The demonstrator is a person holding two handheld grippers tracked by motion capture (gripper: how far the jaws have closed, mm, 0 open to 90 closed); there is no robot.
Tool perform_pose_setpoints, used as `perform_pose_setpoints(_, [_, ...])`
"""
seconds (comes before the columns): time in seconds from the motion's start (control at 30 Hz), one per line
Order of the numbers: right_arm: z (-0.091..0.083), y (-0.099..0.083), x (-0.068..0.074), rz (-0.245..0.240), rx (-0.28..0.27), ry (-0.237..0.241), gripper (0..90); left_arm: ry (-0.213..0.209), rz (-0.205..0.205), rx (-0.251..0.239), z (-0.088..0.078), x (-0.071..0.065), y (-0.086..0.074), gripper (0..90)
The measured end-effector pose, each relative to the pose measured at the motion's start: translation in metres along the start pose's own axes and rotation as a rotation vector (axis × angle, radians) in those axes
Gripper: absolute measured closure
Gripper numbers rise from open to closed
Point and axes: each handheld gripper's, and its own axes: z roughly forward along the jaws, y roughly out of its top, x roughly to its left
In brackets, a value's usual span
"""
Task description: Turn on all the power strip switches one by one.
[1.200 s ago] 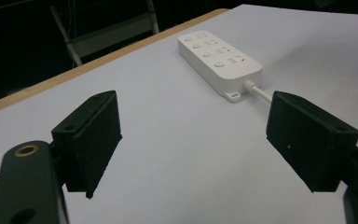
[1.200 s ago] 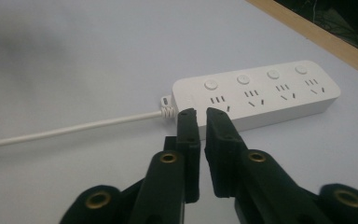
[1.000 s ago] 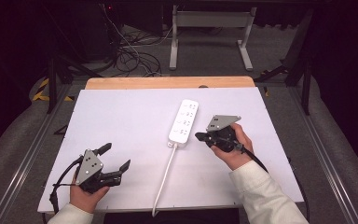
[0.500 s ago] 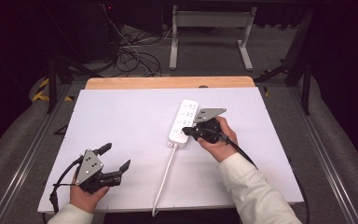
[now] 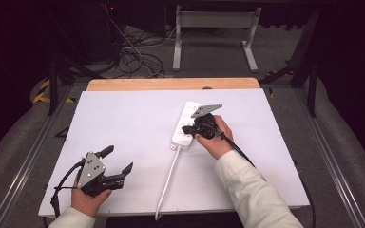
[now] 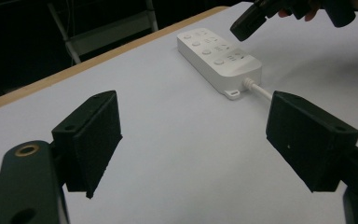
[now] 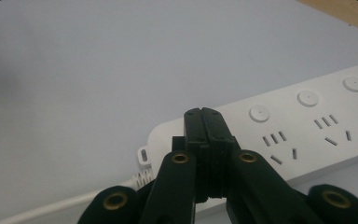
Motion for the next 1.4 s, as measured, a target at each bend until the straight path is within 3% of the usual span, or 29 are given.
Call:
perform_pose_setpoints(0.33, [0.017, -0.004, -0.008, 0.005, -0.021, -0.003, 90.0, 0.002, 0.005, 0.004, 0.001, 0.001, 0.0, 18.3])
perform_pose_setpoints(0.53, [0.026, -0.007, -0.008, -0.02, -0.018, -0.016, 90.0, 0.001, 0.005, 0.009, 0.002, 0.001, -0.001, 18.3])
perform_pose_setpoints(0.77, [0.032, -0.007, -0.006, -0.041, -0.011, -0.026, 90.0, -0.001, 0.001, 0.016, 0.002, 0.001, -0.001, 18.3])
perform_pose_setpoints(1.4, [0.04, -0.009, -0.005, -0.029, -0.038, -0.034, 90.0, 0.002, -0.001, 0.013, 0.002, 0.0, -0.001, 18.3])
